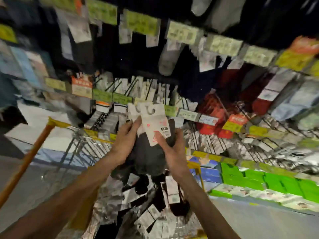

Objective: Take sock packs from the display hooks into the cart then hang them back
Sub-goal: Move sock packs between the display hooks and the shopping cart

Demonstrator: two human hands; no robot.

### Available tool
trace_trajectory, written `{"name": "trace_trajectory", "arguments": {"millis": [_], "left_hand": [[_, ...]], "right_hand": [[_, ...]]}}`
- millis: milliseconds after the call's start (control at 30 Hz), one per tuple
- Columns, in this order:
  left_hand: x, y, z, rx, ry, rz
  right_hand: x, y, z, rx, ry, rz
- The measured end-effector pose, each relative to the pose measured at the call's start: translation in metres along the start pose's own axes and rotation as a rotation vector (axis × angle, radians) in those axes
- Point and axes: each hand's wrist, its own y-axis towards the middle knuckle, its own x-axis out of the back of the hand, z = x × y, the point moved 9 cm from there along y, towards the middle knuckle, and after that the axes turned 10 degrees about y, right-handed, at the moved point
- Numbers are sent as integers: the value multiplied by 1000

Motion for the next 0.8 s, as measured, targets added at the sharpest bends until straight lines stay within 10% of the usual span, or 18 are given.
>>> {"name": "trace_trajectory", "arguments": {"millis": [333, 800], "left_hand": [[-24, -20, -186, -386, 389, 256], [-35, -39, -281, -486, 204, 340]], "right_hand": [[-2, -16, 164, 191, -6, 157], [-11, -11, 258, 248, 134, 44]]}}
